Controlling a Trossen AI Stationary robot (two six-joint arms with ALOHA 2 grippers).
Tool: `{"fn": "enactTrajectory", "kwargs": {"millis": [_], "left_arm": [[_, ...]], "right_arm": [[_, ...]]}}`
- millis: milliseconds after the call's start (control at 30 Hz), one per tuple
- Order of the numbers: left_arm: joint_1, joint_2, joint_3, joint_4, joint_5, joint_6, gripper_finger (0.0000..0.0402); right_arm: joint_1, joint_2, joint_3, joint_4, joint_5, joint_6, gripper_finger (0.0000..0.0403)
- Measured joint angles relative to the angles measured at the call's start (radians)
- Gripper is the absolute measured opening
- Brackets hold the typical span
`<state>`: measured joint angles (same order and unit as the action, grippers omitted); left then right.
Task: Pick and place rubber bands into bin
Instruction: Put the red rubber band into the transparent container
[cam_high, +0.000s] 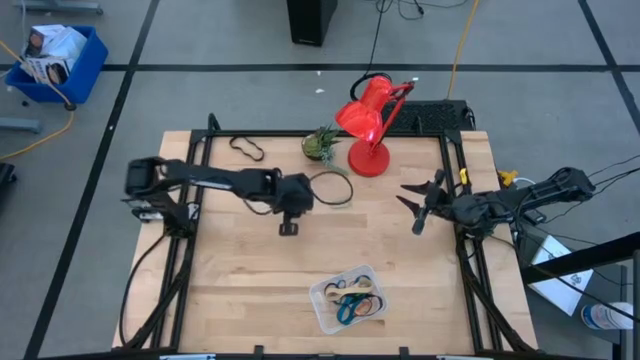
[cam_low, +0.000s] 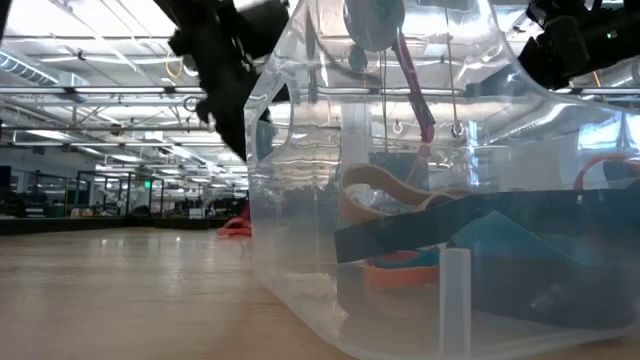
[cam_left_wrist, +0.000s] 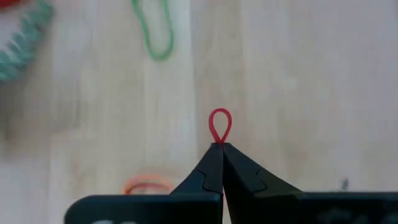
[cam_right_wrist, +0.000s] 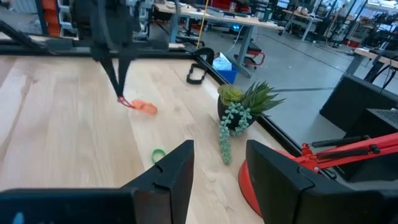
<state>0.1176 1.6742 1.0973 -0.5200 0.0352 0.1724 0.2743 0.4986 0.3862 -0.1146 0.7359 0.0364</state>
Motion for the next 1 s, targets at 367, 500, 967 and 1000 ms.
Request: {"fn": "enactTrajectory", "kwargs": {"millis": [367,500,967,1000], "left_arm": [[0.000,-0.335,0.001,0.157,0.063,-0.088,0.0001],[-0.003,-0.418,0.002,0.204,0.125,-0.111,0.0001],[-0.063,-0.558,0.002,0.593,0.227,-0.075,0.0000],[-0.066,-0.558,0.002,0.598,0.227,-0.074,0.0000]], "right_arm": [[0.000,-0.033,0.000,0.173,-0.005,-0.030,0.0144],[0.000,-0.055,0.000,0.172,-0.031,-0.022,0.0144],[0.000,-0.080,0.000,0.171,-0.057,-0.049,0.0144],[0.000,-0.080,0.000,0.171,-0.057,-0.050,0.0144]]}}
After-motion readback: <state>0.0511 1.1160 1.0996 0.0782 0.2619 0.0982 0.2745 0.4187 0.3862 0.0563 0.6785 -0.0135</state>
